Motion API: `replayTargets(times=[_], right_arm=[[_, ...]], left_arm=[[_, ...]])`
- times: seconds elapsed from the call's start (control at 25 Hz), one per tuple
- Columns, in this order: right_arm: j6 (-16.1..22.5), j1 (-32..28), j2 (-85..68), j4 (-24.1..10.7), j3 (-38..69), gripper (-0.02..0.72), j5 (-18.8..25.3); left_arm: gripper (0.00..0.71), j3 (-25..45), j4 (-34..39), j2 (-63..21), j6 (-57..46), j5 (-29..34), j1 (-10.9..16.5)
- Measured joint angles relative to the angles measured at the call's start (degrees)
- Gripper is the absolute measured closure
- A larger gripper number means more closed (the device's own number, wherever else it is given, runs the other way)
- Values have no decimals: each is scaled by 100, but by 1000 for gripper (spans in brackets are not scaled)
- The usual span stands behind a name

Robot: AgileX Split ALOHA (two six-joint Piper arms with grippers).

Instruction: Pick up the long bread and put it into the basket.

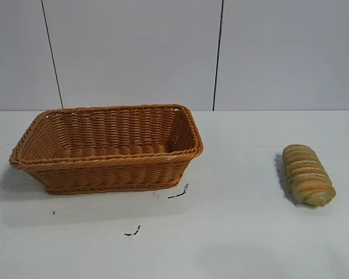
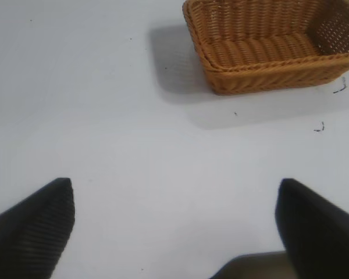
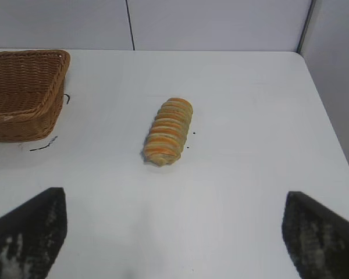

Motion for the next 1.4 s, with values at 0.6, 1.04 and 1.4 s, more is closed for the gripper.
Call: replayTargets(times=[0.6, 1.04, 1.4], right_arm=[[0, 0, 355, 0, -219, 14, -44], [41, 0, 3560, 0, -1438, 14, -59], [47, 0, 6585, -14, -2563, 14, 47]], left_arm=[[18, 0, 0, 0, 0, 0, 0], [18, 0, 0, 0, 0, 0, 0], [18, 0, 0, 0, 0, 0, 0]])
